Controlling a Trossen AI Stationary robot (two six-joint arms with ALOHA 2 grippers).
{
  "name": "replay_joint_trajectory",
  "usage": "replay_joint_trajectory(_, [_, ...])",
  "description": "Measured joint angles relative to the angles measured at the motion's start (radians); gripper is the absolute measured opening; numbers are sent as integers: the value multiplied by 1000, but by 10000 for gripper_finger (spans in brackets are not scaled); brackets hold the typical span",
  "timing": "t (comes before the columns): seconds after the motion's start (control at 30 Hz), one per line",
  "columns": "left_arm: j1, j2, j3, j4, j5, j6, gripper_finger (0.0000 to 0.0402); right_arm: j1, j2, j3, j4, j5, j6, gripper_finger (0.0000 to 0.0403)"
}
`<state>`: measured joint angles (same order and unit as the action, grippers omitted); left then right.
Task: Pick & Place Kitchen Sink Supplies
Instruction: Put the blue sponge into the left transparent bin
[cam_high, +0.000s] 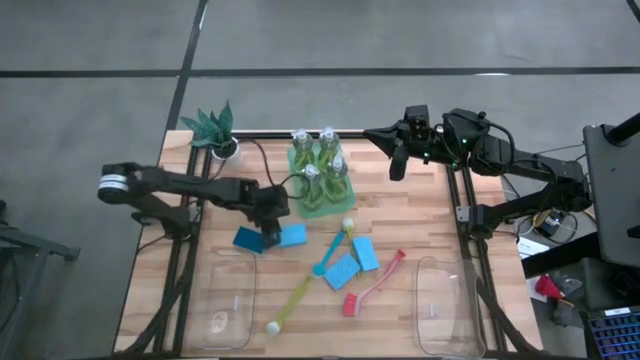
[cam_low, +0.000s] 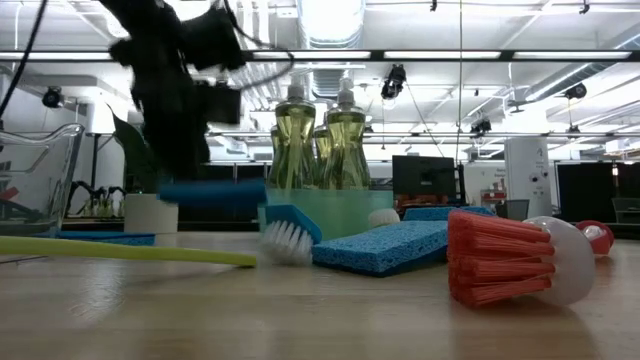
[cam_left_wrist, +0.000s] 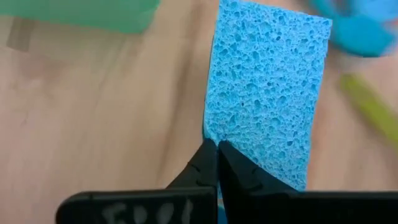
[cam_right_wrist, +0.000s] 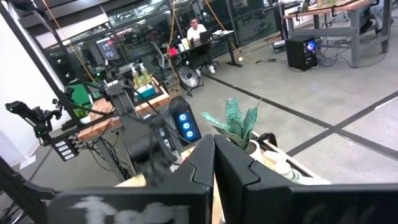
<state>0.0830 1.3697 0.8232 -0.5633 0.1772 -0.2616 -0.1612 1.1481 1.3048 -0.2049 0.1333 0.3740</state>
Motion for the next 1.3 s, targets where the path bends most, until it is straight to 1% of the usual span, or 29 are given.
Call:
replay_joint_trajectory(0.23, [-8,-199,95,-172,95,-41,1,-1,0,0,13,1,-7,9])
replay_joint_trajectory(0.37, [-42,-302,138,-303,144,-55,1,-1,0,0,22,0,-13,9])
replay_joint_trajectory(0.5, [-137,-394,157,-425,145,-78,1,-1,0,0,22,0,-38,9])
replay_joint_trajectory(0.6, [-229,-439,154,-459,146,-177,0,-1,0,0,22,1,-44,9])
replay_joint_trajectory(0.73, [-373,-456,154,-500,136,-306,0,-1,0,0,23,0,-44,9])
replay_joint_trajectory(0.87, [-520,-440,147,-530,104,-390,0,-2,0,0,24,1,-46,9])
replay_joint_trajectory(0.97, [-600,-420,114,-527,81,-460,0,-4,0,0,24,6,-56,9])
replay_joint_trajectory(1.07, [-654,-393,76,-512,77,-532,0,-4,0,0,25,23,-56,9])
replay_joint_trajectory(1.17, [-683,-374,29,-427,81,-585,0,-3,0,0,24,24,-55,9])
replay_joint_trajectory(1.3, [-690,-346,-36,-318,91,-644,0,-5,0,0,25,31,-57,9])
